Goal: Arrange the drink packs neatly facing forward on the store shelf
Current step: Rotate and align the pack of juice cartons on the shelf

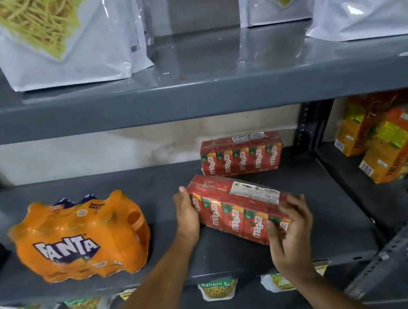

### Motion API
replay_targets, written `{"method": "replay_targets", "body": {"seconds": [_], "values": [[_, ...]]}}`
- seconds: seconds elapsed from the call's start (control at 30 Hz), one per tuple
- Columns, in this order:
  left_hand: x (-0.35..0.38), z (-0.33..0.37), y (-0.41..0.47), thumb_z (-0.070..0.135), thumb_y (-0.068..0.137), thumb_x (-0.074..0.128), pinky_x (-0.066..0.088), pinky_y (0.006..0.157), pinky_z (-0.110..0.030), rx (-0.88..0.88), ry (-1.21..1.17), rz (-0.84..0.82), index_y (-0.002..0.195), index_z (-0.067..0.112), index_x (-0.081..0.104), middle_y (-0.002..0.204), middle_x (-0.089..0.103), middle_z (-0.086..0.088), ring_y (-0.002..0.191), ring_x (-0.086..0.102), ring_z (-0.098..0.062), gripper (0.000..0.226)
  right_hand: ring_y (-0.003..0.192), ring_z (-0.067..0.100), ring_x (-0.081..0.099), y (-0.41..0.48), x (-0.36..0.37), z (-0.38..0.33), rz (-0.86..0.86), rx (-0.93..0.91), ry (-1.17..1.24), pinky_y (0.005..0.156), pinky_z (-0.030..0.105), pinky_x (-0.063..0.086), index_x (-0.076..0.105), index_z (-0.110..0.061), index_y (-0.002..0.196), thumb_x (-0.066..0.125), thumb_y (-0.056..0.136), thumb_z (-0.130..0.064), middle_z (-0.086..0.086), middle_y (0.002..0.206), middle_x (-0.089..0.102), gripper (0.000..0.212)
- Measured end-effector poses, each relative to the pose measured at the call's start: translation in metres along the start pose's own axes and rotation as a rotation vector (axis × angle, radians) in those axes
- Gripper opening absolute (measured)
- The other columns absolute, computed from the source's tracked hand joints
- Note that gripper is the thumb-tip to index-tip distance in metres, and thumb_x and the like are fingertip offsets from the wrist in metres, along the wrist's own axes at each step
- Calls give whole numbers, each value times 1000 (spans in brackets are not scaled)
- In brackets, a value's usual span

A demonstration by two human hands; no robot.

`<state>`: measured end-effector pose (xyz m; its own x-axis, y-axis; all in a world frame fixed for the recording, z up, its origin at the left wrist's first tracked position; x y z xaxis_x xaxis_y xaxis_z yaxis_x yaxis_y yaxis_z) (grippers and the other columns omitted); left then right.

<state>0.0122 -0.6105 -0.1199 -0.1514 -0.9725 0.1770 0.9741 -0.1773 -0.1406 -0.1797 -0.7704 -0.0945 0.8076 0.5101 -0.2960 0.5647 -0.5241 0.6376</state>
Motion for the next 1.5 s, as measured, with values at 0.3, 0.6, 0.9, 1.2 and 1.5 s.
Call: {"method": "replay_targets", "body": {"seconds": [0.3,0.6,0.9,1.2,1.5], "values": [[5,19,11,40,98,51,57,84,-41,-15,21,-146,114,13,53,101,68,-12,90,70,-26,31,135,22,45,-4,-1,11,82,342,264,105,36,47,32,-16,143,48,83,-69,11,148,37,81],[19,5,-38,32,101,48,59,61,-24,21,-78,-40,97,31,59,91,73,-4,72,73,-12,11,78,-4,71,61,-13,61,-42,597,484,61,17,54,42,-21,141,43,102,-19,-4,109,63,39],[22,9,-54,28,101,48,60,63,-25,52,-72,-80,99,31,61,83,77,3,75,76,-13,14,78,11,74,68,-12,68,-143,615,538,63,26,57,61,-22,107,42,98,-14,5,97,71,23],[28,-1,-72,31,101,48,59,63,-25,30,-80,-143,109,26,62,88,78,1,78,76,-13,17,75,8,73,47,-38,80,-86,640,542,59,23,56,60,-28,104,42,99,-14,-6,83,76,23],[26,-6,-78,32,100,49,60,71,-27,40,-53,-144,120,22,61,94,78,1,86,75,-15,25,75,12,74,36,-47,72,-70,597,625,59,25,57,56,-10,112,42,99,-11,-4,82,77,19]]}}
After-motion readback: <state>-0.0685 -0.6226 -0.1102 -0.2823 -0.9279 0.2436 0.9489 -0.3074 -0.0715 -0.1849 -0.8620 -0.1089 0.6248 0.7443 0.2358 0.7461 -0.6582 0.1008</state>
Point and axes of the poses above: each hand's wrist, its own y-axis towards the middle knuckle, its own x-axis out of the palm, z = x × y, the point moved 7 cm from there along y, towards the middle knuckle
